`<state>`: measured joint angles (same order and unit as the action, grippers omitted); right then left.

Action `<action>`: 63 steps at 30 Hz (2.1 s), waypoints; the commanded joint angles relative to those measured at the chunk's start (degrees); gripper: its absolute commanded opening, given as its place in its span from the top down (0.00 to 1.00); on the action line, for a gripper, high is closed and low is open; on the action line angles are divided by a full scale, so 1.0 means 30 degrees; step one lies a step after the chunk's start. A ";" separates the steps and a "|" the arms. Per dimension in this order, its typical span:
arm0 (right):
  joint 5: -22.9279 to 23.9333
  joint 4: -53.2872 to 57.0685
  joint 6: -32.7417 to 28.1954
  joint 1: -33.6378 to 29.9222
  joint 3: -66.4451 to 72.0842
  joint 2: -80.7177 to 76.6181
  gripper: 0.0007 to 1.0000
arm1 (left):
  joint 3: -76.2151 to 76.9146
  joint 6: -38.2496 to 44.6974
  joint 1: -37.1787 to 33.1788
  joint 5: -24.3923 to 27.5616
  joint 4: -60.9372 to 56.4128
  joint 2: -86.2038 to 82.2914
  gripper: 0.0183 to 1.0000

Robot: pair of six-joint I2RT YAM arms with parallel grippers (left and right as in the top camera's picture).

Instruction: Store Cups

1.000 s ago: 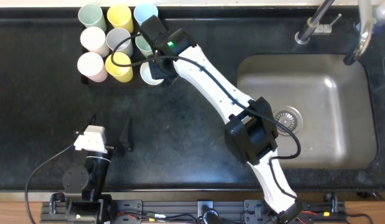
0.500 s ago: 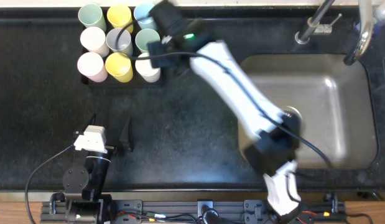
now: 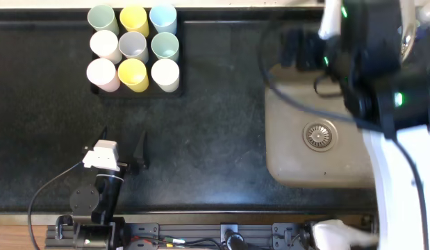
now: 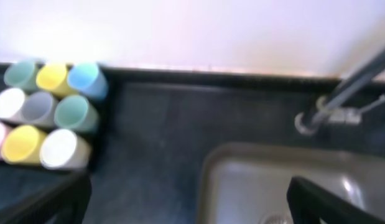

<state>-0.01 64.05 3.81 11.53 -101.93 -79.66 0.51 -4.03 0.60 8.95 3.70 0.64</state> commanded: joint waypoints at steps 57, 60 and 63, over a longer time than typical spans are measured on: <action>-0.0124 -1.9890 -0.0852 -0.0765 3.3886 2.6469 0.00 | -0.0022 0.0342 -0.0182 -0.0066 0.0095 -0.0160 0.00; -0.0124 -1.9883 -0.0852 -0.0765 3.3886 2.6469 0.00 | -0.0022 0.0342 -0.0182 -0.0066 0.0095 -0.0160 0.00; -0.0124 -1.9890 -0.0852 -0.0765 3.3886 2.6469 0.00 | -0.0022 0.0342 -0.0182 -0.0066 0.0095 -0.0160 0.00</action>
<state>-0.14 4.64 1.48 9.41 -1.02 -0.84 0.51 -4.01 0.60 8.80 3.70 0.64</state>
